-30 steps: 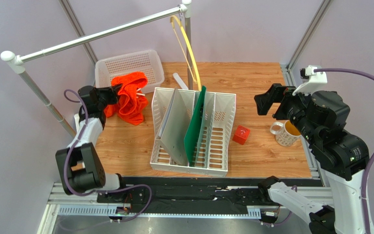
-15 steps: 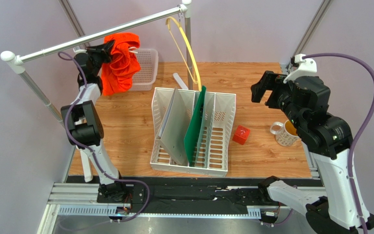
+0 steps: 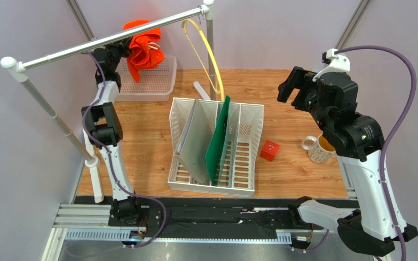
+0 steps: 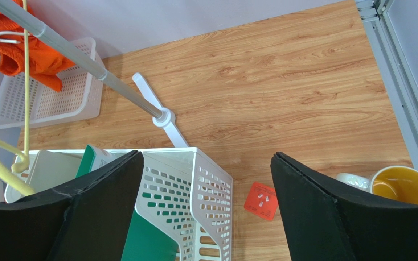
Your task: Remove the shorts from the hanger
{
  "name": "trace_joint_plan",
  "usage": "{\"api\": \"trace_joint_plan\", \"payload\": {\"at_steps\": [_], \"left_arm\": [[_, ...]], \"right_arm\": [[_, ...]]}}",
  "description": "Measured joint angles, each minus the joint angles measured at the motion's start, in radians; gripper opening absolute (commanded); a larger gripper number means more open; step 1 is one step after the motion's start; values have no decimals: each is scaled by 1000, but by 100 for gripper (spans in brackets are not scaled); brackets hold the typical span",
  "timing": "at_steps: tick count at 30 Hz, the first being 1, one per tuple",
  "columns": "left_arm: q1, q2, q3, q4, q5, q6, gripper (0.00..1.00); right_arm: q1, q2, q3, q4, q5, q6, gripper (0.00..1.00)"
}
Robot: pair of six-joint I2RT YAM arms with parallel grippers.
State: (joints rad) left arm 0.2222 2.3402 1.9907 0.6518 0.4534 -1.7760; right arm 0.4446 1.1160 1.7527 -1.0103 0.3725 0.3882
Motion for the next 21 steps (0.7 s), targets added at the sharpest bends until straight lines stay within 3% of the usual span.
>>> {"api": "trace_joint_plan", "payload": {"at_steps": [8, 11, 17, 21], "left_arm": [[-5, 8, -99, -38, -2, 0, 0], [0, 7, -158, -124, 2, 14, 0], [12, 7, -100, -608, 10, 127, 0], [13, 7, 60, -892, -18, 220, 16]], "right_arm": [[0, 8, 0, 23, 31, 37, 91], [0, 8, 0, 31, 35, 47, 90], [0, 8, -2, 36, 44, 61, 90], [0, 11, -2, 36, 50, 61, 90]]}}
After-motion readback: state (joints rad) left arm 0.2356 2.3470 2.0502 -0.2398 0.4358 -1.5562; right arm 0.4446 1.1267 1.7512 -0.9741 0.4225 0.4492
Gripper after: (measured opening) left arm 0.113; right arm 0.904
